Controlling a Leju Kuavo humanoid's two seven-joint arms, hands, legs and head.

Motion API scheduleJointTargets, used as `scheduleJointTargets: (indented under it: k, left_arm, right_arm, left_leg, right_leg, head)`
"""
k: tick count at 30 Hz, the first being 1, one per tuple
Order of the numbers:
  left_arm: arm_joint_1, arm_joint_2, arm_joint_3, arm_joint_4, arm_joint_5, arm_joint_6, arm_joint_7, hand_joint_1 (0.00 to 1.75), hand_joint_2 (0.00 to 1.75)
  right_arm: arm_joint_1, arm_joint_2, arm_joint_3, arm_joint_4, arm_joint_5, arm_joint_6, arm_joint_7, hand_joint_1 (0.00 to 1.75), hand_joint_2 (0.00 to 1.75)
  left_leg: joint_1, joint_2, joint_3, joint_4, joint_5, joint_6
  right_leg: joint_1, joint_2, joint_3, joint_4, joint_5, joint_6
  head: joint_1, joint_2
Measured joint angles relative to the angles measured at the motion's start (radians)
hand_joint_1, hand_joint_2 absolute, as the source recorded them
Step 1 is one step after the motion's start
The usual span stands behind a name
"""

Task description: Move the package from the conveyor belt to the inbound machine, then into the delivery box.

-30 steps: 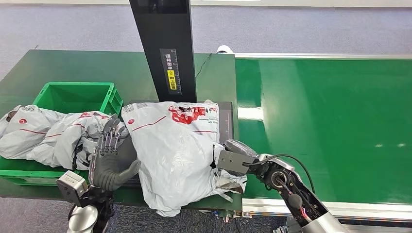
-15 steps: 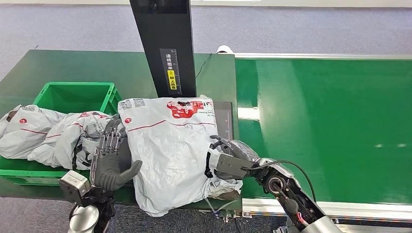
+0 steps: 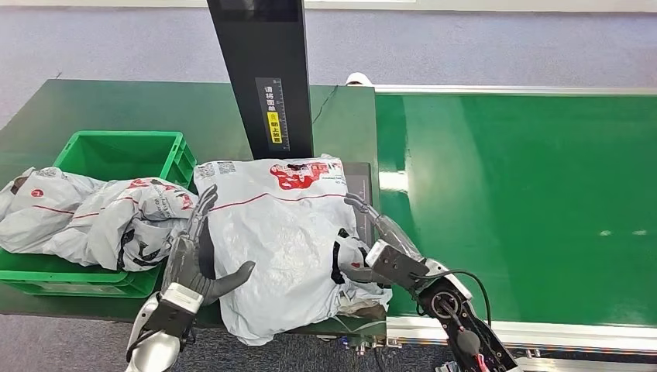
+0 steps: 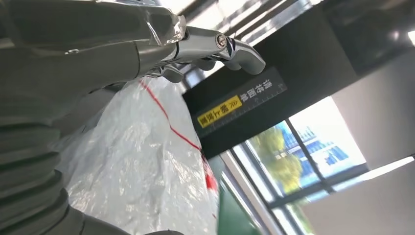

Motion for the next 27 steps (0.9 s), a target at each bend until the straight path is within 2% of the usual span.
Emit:
scheduleJointTargets:
  k: [7, 11, 14, 20, 22, 27]
  left_arm:
    - [-0.011, 0.0, -0.046, -0.045, -0.226, 0.347, 0.05, 0.0, 1.75]
    - [-0.012, 0.004, -0.061, -0.061, -0.33, 0.406, 0.052, 0.0, 1.75]
    - [-0.015, 0.016, -0.105, -0.058, -0.446, 0.344, 0.074, 0.0, 1.75]
    - [-0.058, 0.029, -0.207, 0.051, -0.441, -0.039, 0.212, 0.0, 1.75]
    - [-0.072, 0.032, -0.218, 0.106, -0.439, -0.086, 0.244, 0.0, 1.75]
    - [-0.101, 0.039, -0.224, 0.215, -0.442, -0.137, 0.29, 0.0, 1.75]
  right_arm:
    - [0.102, 0.027, -0.108, -0.125, -0.061, -0.031, -0.02, 0.0, 1.75]
    - [0.15, 0.041, -0.171, -0.187, -0.121, -0.017, -0.029, 0.0, 1.75]
    - [0.165, 0.058, -0.215, -0.205, -0.168, 0.004, -0.034, 0.0, 1.75]
    - [0.182, 0.087, -0.258, -0.207, -0.173, 0.03, -0.045, 0.0, 1.75]
    - [0.19, 0.091, -0.266, -0.207, -0.171, 0.031, -0.048, 0.0, 1.75]
    - [0.205, 0.098, -0.284, -0.207, -0.169, 0.034, -0.052, 0.0, 1.75]
  left_leg:
    - [0.0, 0.0, 0.0, 0.0, 0.0, 0.0]
    - [0.0, 0.0, 0.0, 0.0, 0.0, 0.0]
    - [0.0, 0.001, 0.0, 0.0, 0.0, 0.0]
    - [0.0, 0.001, 0.001, 0.0, 0.0, 0.0]
    - [0.0, 0.002, 0.001, 0.0, 0.0, 0.0]
    - [0.0, 0.002, 0.0, 0.0, 0.0, 0.0]
  right_leg:
    - [0.0, 0.0, 0.0, 0.0, 0.0, 0.0]
    - [0.0, 0.0, 0.0, 0.0, 0.0, 0.0]
    - [0.0, 0.0, 0.0, 0.0, 0.0, 0.0]
    - [0.0, 0.001, 0.0, 0.0, 0.0, 0.0]
    - [0.0, 0.001, 0.0, 0.0, 0.0, 0.0]
    - [0.0, 0.002, 0.0, 0.0, 0.0, 0.0]
  head:
    - [0.0, 0.0]
    - [0.0, 0.0]
    - [0.0, 0.0]
    - [0.0, 0.0]
    - [0.0, 0.0]
    - [0.0, 0.0]
